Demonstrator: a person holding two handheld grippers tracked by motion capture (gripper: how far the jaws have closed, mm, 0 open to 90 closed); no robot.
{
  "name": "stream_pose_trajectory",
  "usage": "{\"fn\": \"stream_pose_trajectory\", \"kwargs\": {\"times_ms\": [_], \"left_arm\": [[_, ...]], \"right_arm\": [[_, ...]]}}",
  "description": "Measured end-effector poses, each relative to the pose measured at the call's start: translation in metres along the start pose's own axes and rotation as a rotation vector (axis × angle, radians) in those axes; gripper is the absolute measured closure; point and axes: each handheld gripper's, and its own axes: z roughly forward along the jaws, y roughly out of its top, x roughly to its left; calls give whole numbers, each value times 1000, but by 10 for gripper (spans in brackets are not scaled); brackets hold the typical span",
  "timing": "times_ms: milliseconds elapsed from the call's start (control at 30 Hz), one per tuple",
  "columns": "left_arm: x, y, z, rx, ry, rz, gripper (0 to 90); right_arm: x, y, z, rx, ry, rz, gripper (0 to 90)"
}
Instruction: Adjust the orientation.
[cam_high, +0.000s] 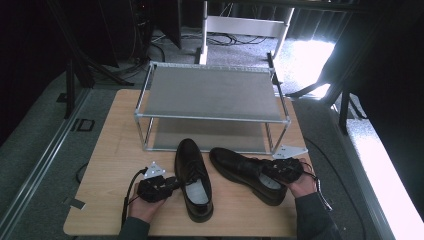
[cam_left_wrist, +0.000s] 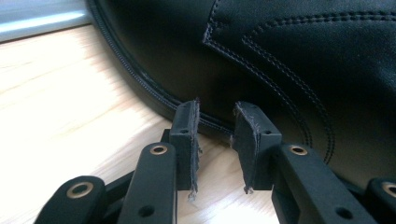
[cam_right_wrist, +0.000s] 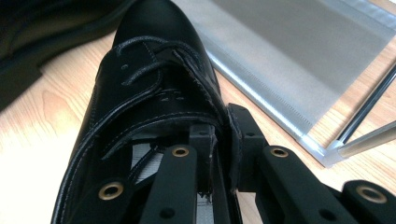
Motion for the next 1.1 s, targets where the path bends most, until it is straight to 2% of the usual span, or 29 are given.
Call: {"fn": "stream_pose_trajectory", "kwargs": {"times_ms": [167, 300, 367, 600, 667, 867, 1100], "left_arm": [[-7, 4, 7, 4, -20, 11, 698], [-9, 5, 10, 5, -22, 11, 700], [-11, 7, 12, 8, -28, 13, 702], [-27, 12, 24, 10, -72, 43, 701], [-32, 13, 28, 14, -81, 56, 701], [-41, 17, 35, 24, -103, 77, 700], [-44, 18, 38, 26, -116, 81, 699]], "right_arm": [[1, 8, 0, -26, -26, 27, 819], [1, 14, 6, -22, -71, 52, 824], [4, 16, 10, -12, -78, 51, 824], [16, 19, 14, -5, -50, 31, 823], [19, 19, 14, -2, -55, 24, 823], [21, 21, 15, -8, -67, 46, 823], [26, 23, 19, -23, -87, 66, 824]]}}
